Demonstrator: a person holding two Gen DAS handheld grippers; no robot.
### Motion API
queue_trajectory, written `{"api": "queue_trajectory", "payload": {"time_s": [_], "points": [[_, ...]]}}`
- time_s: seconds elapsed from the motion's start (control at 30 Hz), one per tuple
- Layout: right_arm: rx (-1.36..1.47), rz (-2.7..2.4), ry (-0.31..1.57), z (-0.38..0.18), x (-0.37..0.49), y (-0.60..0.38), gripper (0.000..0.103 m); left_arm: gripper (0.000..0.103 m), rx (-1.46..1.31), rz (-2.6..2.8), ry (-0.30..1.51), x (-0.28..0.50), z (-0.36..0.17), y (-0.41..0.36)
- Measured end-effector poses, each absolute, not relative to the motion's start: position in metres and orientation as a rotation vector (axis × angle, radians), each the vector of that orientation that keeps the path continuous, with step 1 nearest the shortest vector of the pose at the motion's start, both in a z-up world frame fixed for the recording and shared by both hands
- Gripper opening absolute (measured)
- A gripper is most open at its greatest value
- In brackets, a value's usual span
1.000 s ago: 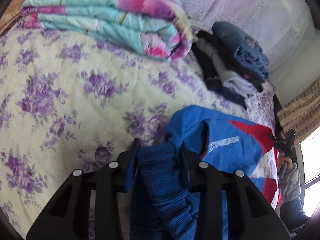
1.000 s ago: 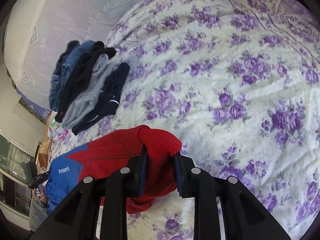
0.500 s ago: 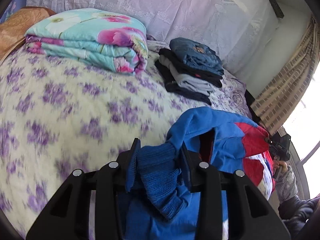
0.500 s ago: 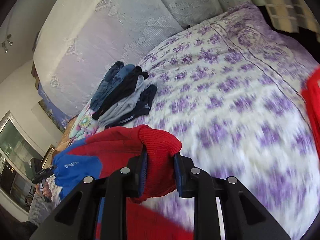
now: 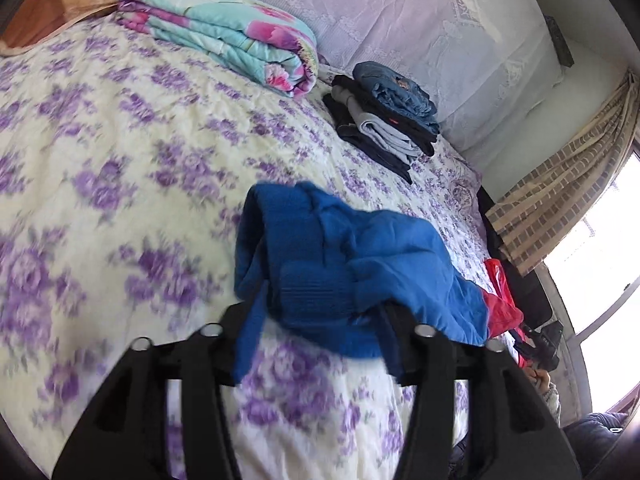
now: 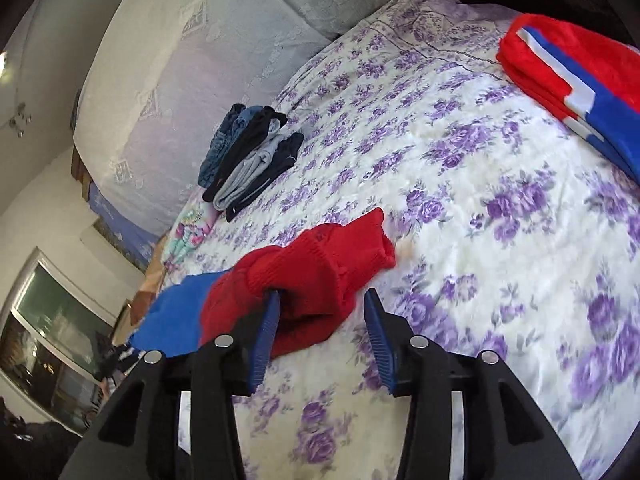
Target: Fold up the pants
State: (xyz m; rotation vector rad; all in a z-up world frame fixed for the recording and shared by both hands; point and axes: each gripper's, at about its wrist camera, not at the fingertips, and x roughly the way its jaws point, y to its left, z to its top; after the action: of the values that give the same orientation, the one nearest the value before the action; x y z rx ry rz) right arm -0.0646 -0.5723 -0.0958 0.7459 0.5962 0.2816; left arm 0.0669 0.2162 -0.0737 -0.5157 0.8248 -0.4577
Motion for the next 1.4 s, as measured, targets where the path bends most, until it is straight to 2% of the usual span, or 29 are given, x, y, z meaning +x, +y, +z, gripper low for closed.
{"api": "queue_trajectory", "payload": {"time_s": [0.23,0.43,0.53,0.7,0.87,1.07,1.23,1.27,1.33,1.37,1.4], "points": [[1.150,0.388,0.601,-0.113,-0.074,-0.554,0.057,0.058,-0.497,-0.410,0.818,0.029,-0.063,0.206],[1.271,0.402,0.675,-0.103,-0.045,-0.523,0.079,0.062,-0.445,-0.533,0.692,0.005,-0.020,0.177],[1.322,0.316,0.737,-0.104,-0.037,-0.519,0.080,0.072,-0.420,-0.572,0.648,0.000,-0.002,0.166],[1.296,0.267,0.731,-0.104,-0.030,-0.514,0.080,0.074,-0.433,-0.618,0.636,0.011,0.012,0.151],[1.304,0.252,0.702,-0.115,-0.023,-0.517,0.076,0.077,-0.460,-0.623,0.731,0.031,-0.003,0.136],[1.329,0.268,0.712,-0.126,-0.027,-0.521,0.074,0.077,-0.681,-0.544,0.815,0.029,-0.046,0.169],[1.331,0.279,0.698,-0.119,-0.021,-0.520,0.075,0.081,-0.783,-0.557,0.800,0.052,-0.038,0.177],[1.313,0.272,0.695,-0.117,-0.020,-0.520,0.075,0.084,-0.776,-0.537,0.814,0.059,-0.036,0.176],[1.270,0.262,0.686,-0.114,-0.016,-0.522,0.062,0.084,-0.757,-0.479,0.876,0.079,-0.037,0.169],[1.247,0.258,0.684,-0.113,-0.015,-0.523,0.045,0.083,-0.755,-0.455,0.902,0.087,-0.039,0.167],[1.231,0.249,0.687,-0.114,-0.014,-0.525,0.035,0.079,-0.760,-0.438,0.927,0.097,-0.043,0.166]]}}
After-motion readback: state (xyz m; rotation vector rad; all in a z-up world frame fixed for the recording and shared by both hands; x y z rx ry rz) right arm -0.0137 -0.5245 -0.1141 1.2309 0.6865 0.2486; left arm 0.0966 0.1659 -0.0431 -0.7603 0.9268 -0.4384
